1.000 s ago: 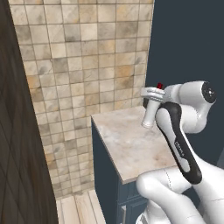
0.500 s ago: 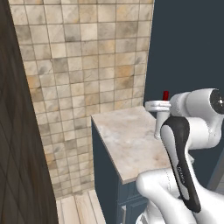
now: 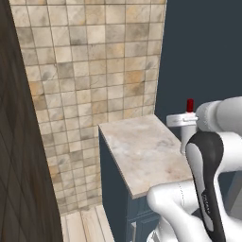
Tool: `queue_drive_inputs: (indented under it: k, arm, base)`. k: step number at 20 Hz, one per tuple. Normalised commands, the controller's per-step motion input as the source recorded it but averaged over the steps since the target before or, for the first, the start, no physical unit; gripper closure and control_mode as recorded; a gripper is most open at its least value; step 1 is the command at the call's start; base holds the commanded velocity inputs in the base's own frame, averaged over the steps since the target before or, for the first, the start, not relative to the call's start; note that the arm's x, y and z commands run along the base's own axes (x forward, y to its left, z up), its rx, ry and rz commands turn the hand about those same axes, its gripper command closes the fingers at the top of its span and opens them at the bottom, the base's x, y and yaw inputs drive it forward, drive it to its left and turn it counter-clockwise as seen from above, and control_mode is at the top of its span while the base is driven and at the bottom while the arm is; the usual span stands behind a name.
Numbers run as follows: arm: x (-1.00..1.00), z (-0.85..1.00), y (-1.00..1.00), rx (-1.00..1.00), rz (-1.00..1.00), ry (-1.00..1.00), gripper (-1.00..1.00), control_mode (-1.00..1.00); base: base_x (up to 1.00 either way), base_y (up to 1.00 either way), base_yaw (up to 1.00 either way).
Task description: Place the liquors on the top shelf of the fridge to keep them out of children's reach, and place the garlic on lower shelves for easy access.
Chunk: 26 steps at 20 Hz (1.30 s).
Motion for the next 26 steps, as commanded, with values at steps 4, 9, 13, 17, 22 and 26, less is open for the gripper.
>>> queue_drive_inputs:
  k: [4, 9, 13, 17, 22, 26]
  arm:
    - [-0.42, 0.18, 0.0, -0.03, 0.01, -0.02, 1.0, -1.0]
    - [-0.03, 0.01, 0.0, -0.01, 0.0, 0.0, 1.0, -1.0]
    - [0.0, 0.01, 0.0, 0.0, 0.0, 0.0, 1.0, -1.0]
    - [0.0, 0.0, 0.0, 0.0, 0.0, 0.0, 1.0, -1.0]
    - [0.0, 0.0, 0.0, 0.0, 0.0, 0.0, 1.0, 1.0]
    - [0.0, 0.0, 0.0, 0.0, 0.0, 0.0, 1.0, 1.0]
  base:
    - [0.0, 0.0, 0.0]
    - [0.0, 0.0, 0.0]
    - [0.0, 0.0, 0.0]
    - [0.0, 0.0, 0.0]
    - [-0.36, 0.0, 0.0]
    - [-0.81, -0.01, 0.01]
